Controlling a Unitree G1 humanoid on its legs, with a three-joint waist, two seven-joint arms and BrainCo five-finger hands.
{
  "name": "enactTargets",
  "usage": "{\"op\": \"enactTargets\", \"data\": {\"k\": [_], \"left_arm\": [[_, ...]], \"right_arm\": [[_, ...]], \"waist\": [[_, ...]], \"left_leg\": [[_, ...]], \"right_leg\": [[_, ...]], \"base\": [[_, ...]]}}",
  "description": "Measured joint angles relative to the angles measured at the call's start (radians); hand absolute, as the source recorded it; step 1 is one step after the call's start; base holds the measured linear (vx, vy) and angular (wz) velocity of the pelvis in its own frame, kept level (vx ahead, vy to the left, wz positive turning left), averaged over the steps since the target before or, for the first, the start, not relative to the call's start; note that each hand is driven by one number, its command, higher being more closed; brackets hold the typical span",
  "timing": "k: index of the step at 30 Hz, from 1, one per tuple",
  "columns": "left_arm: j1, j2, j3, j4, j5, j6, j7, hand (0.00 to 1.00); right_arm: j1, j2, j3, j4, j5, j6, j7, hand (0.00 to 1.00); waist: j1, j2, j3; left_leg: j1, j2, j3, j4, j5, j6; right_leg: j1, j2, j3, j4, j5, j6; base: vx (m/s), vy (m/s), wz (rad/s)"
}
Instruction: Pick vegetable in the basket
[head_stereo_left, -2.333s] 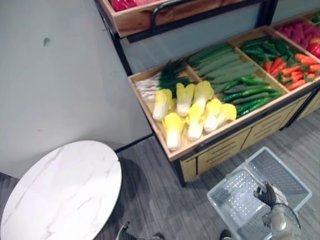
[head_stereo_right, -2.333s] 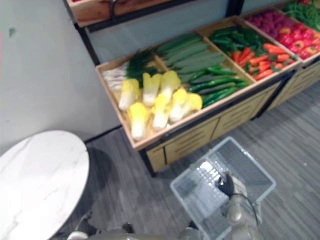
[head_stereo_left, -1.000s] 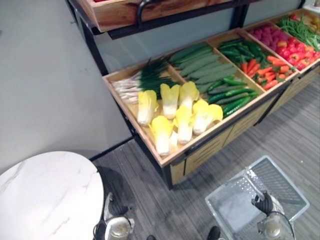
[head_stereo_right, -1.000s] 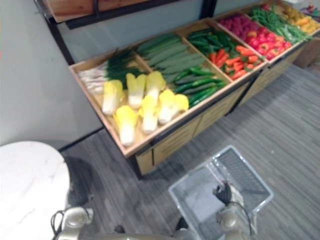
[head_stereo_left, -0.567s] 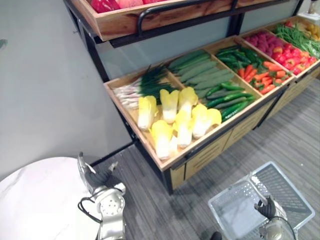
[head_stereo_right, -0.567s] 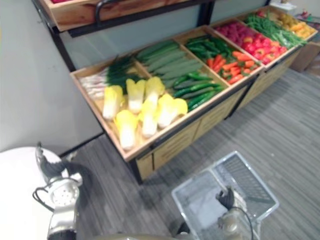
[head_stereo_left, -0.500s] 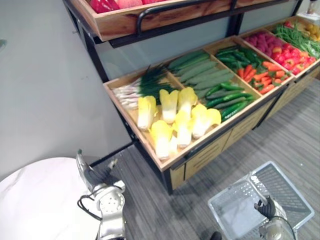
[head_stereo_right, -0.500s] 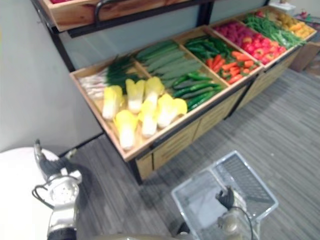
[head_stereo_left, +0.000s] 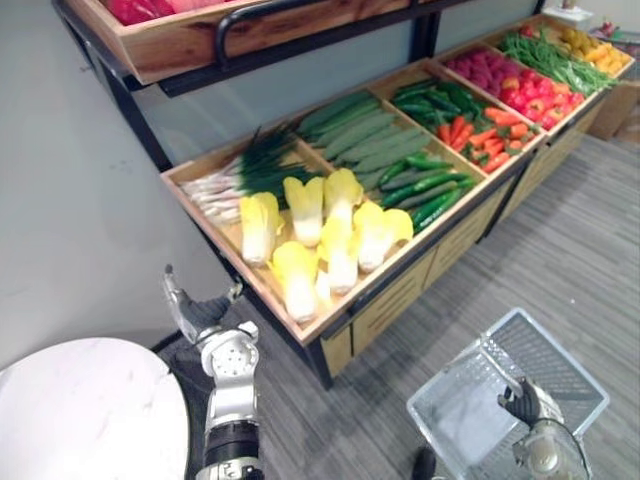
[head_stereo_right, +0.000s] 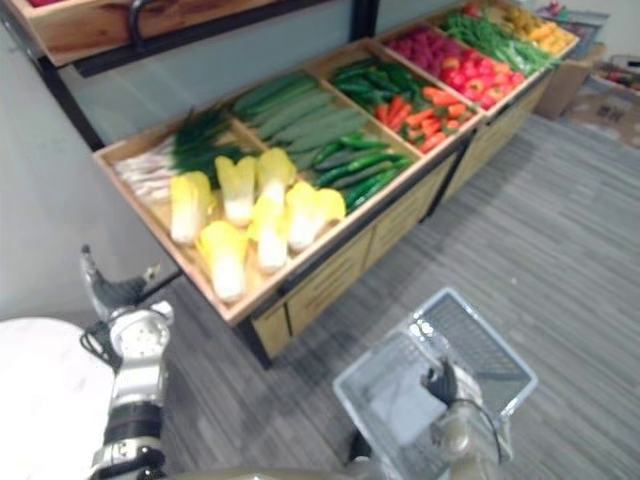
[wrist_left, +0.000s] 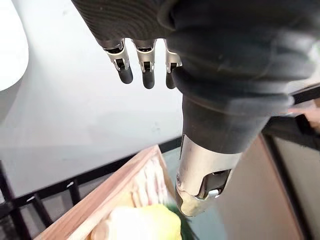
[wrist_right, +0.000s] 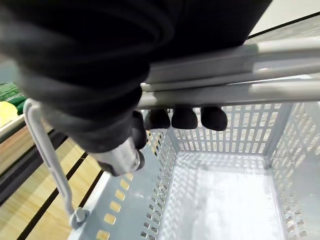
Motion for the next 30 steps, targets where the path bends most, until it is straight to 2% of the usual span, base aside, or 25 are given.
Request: {"op": "enactTargets", "data": {"k": [7,10,20,30], "left_arm": [[-0.105,0.007,-0.011,0.082,0.001,0.019,0.012,0.00],[-0.128,0.010,-0.018,0.110,0.003,0.035,0.030,0.00],[-0.224,0.020,-0.031,0.187,0.005,0.044,0.047,0.00],[-0.228,0.019,-0.034,0.239,-0.003,0.046,0.067,0.00]], "right_arm": [[-0.010,0.000,0.030,-0.085,-0.001,-0.014,0.000,1.00],[-0.023,-0.001,0.051,-0.099,-0.001,-0.013,0.000,1.00],[-0.033,-0.004,0.096,-0.150,0.000,-0.016,-0.002,1.00],[-0.026,-0.004,0.097,-0.169,-0.001,-0.029,-0.006,1.00]], "waist": [[-0.011,-0.016,0.037],[-0.030,-0.011,0.051],[-0.034,-0.016,0.082],[-0.034,-0.016,0.095]], "left_leg": [[-0.032,0.003,0.040,0.008,-0.003,-0.004],[-0.033,0.006,0.045,0.013,-0.010,-0.009],[-0.047,0.006,0.070,0.016,-0.013,-0.010],[-0.047,0.008,0.074,0.030,-0.024,-0.011]], "right_leg": [[-0.058,0.007,0.041,0.000,0.014,-0.010],[-0.061,0.011,0.060,-0.001,0.014,-0.010],[-0.093,0.015,0.090,-0.001,0.022,-0.012],[-0.092,0.015,0.113,-0.003,0.022,-0.011]], "base": [[-0.03,-0.015,-0.17],[-0.02,-0.017,-0.09],[-0.01,-0.005,-0.08],[-0.03,-0.006,-0.01]]}}
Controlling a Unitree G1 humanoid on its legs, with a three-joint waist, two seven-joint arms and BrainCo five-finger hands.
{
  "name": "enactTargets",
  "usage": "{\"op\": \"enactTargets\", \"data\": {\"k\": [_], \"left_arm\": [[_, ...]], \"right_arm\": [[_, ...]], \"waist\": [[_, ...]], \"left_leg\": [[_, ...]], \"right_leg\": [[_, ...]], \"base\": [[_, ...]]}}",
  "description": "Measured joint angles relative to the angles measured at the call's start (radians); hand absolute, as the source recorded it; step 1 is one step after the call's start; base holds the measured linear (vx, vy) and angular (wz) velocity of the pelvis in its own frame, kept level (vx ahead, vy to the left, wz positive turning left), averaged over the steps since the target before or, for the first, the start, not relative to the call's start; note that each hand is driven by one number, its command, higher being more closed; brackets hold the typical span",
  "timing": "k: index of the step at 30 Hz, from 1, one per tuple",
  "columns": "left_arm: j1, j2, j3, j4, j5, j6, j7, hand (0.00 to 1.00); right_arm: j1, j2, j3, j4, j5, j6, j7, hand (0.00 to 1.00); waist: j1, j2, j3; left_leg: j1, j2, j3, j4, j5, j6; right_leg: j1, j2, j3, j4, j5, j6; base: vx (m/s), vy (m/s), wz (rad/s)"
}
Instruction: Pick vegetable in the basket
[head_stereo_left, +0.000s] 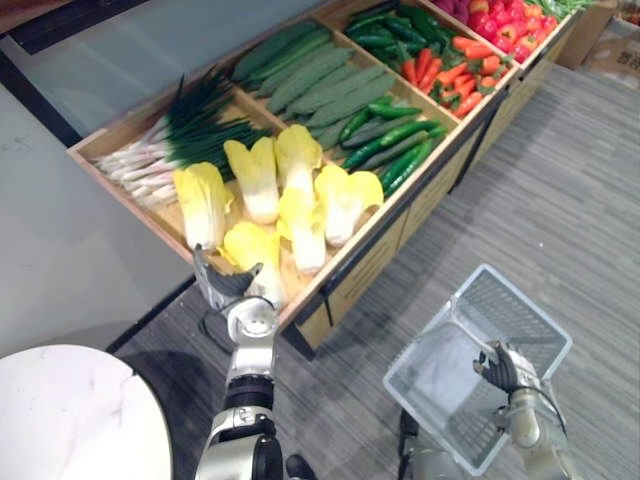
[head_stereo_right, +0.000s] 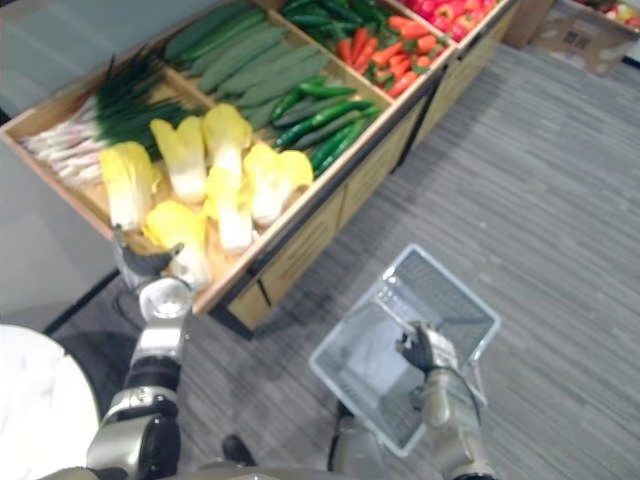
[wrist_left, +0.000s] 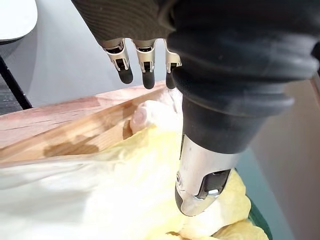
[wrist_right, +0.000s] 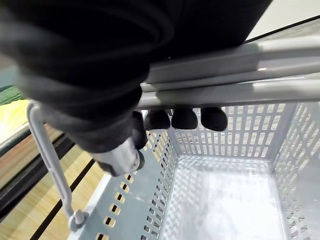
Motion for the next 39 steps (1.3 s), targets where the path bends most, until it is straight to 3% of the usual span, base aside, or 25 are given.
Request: {"op": "enactTargets", "data": {"k": [23,39], "left_arm": [[-0.049,0.015,0.014,0.127,-0.038,-0.016,0.044,0.00],[-0.047,-0.001,0.008,0.012,-0.021,0.023,0.049,0.00]], "right_arm": [[0.016,0.000,0.020,-0.065,0.000,-0.012,-0.022,1.00],[0.027,0.000,0.036,-0.065,-0.002,-0.013,-0.027,1.00]], "waist": [[0.001,-0.005,0.027],[0.001,-0.008,0.028]], "left_leg": [[-0.006,0.000,0.019,-0.001,-0.002,-0.003],[0.000,-0.005,-0.015,-0.002,-0.001,0.000]], "right_leg": [[-0.020,0.004,0.025,-0.004,0.008,0.007],[0.004,-0.010,0.018,-0.004,0.019,0.024]], "base": [[-0.02,-0.007,-0.02],[-0.02,0.000,0.05]]}}
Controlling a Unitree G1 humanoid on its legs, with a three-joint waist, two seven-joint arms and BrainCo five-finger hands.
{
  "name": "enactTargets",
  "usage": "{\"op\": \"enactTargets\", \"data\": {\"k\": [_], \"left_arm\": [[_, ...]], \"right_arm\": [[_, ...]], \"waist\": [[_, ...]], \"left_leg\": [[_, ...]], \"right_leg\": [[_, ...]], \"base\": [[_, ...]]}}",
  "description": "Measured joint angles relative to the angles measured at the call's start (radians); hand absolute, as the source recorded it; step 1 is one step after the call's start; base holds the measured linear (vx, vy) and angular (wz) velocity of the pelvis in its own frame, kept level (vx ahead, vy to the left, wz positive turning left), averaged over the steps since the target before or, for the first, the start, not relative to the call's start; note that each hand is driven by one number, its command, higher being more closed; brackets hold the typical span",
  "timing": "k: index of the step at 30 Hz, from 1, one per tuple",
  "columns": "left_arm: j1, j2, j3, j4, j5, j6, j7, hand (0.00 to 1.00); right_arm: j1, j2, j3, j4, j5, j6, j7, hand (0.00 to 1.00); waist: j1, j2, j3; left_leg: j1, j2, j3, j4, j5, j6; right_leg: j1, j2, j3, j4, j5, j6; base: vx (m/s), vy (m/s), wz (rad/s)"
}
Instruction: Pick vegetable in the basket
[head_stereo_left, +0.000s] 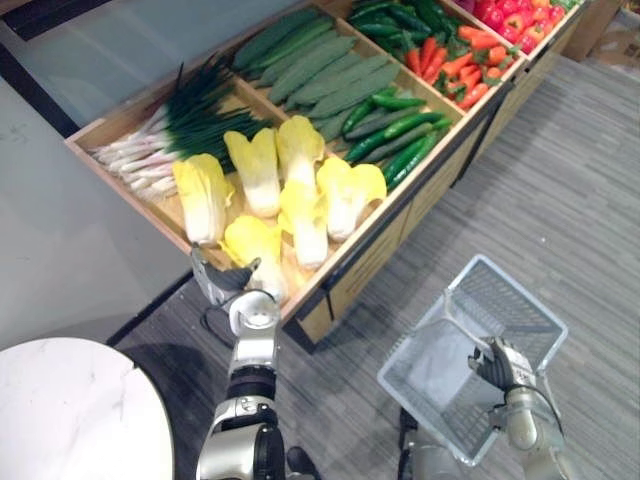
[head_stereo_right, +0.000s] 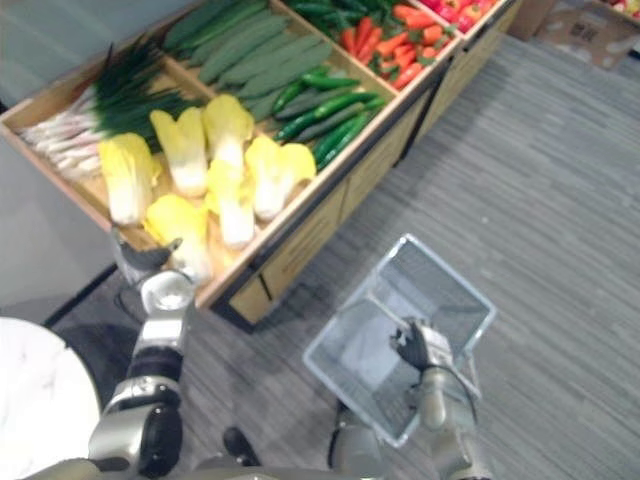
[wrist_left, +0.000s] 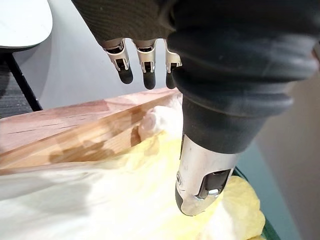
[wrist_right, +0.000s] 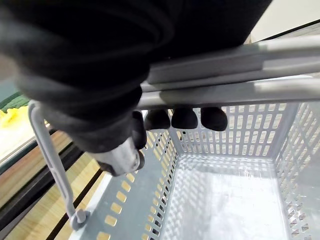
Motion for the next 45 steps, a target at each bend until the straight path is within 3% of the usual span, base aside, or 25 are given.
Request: {"op": "enactTargets", "data": {"k": [14,21,29,35,45], "left_arm": [[0.055,-0.017,0.001,-0.067,0.034,0.013,-0.001,0.00],[0.054,-0.017,-0.004,-0.019,0.033,0.013,-0.007,0.00],[0.026,-0.017,-0.038,0.016,0.033,0.013,-0.008,0.00],[0.012,-0.016,-0.040,0.021,0.033,0.012,-0.008,0.00],[0.011,-0.017,-0.038,0.022,0.033,0.012,-0.006,0.00]], "right_arm": [[0.024,0.024,0.001,0.000,-0.037,0.000,-0.001,1.00],[0.017,0.024,0.002,0.000,-0.036,0.000,-0.002,1.00],[0.021,0.024,0.003,0.000,-0.036,0.000,-0.006,1.00],[0.020,0.024,0.005,0.000,-0.036,-0.001,-0.019,1.00],[0.047,0.024,0.004,0.000,-0.037,-0.001,-0.036,1.00]], "waist": [[0.001,0.000,-0.002],[0.000,-0.001,-0.010],[-0.004,-0.002,-0.023],[-0.023,-0.003,-0.024],[-0.024,-0.003,-0.046]], "left_leg": [[0.003,-0.005,-0.014,0.001,0.002,0.002],[-0.007,-0.008,0.008,0.000,0.002,0.002],[-0.022,-0.010,0.018,0.002,0.002,0.002],[-0.021,-0.010,0.020,0.002,0.002,0.002],[-0.021,-0.009,0.029,0.002,0.002,0.002]], "right_leg": [[0.018,0.000,0.005,-0.014,0.003,0.005],[-0.006,0.001,0.042,-0.018,0.015,0.023],[-0.026,0.000,0.065,-0.021,0.016,0.024],[-0.027,0.001,0.067,-0.021,0.018,0.027],[-0.034,0.000,0.082,-0.020,0.021,0.032]], "base": [[-0.03,-0.003,0.03],[-0.03,-0.003,-0.08],[-0.03,-0.010,-0.05],[0.00,0.000,0.00],[-0.02,-0.005,-0.03]]}}
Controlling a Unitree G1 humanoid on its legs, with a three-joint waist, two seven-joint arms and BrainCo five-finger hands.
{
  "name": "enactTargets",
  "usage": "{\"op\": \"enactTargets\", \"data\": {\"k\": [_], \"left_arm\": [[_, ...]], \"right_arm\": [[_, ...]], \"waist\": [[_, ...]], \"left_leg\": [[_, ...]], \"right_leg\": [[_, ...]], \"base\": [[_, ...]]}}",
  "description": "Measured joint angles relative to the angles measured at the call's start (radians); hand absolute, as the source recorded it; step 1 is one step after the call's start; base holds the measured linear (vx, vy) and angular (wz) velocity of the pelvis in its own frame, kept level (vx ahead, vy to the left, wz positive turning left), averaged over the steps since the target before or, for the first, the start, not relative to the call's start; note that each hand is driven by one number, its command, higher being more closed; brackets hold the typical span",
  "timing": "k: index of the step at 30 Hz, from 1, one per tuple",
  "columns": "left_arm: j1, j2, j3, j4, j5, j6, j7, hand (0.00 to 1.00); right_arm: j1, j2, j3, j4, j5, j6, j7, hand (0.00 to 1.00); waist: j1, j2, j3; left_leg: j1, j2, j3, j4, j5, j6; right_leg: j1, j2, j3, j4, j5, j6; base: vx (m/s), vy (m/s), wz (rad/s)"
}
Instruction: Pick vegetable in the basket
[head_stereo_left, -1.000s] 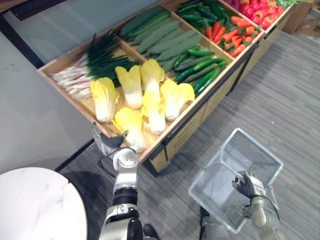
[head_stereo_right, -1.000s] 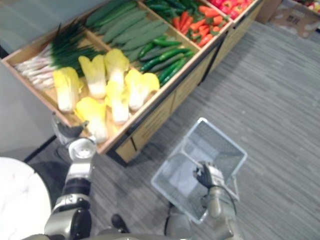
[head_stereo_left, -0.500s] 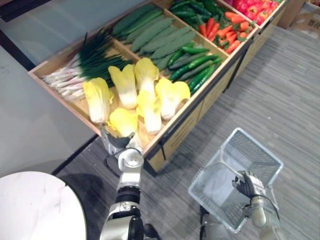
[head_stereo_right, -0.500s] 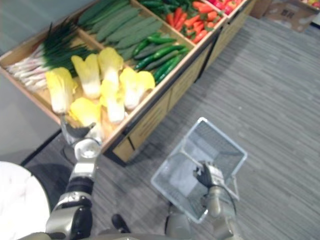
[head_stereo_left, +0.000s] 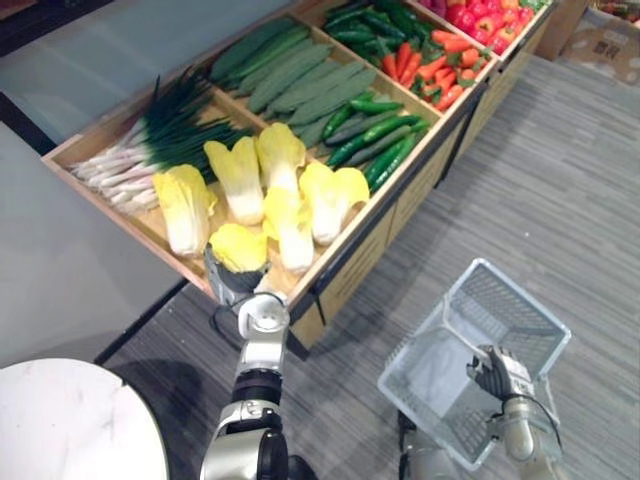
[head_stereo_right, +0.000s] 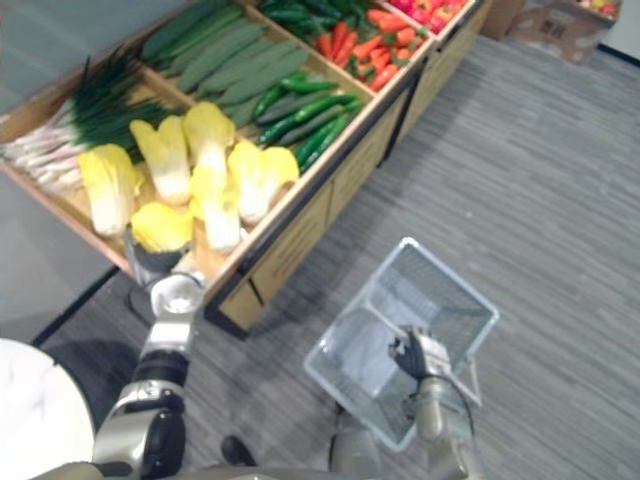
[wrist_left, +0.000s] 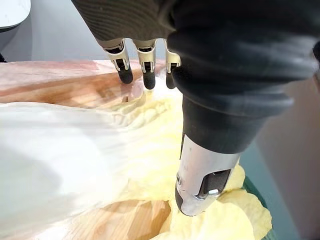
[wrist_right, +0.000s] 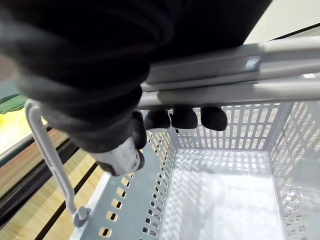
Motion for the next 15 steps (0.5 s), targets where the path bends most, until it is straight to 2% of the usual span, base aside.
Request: {"op": "enactTargets", "data": {"k": [7,15], "left_arm": [[-0.001,0.003,0.025,0.094,-0.003,0.000,0.000,0.00],[-0.055,0.040,0.030,0.182,-0.003,-0.029,0.016,0.00]], "right_arm": [[0.012,0.000,0.000,0.000,0.000,-0.005,0.000,1.00],[0.007,-0.024,0.006,0.000,0.000,-0.015,-0.001,1.00]], "waist": [[-0.001,0.002,-0.018],[-0.002,0.005,-0.021]], "left_leg": [[-0.002,-0.001,-0.004,-0.001,0.001,0.001],[-0.039,-0.003,-0.008,-0.008,0.012,0.008]], "right_leg": [[-0.001,-0.001,0.004,0.000,0.000,0.000],[-0.042,-0.001,0.025,0.005,0.007,0.009]], "base": [[-0.03,-0.004,0.01],[-0.04,-0.006,0.01]]}}
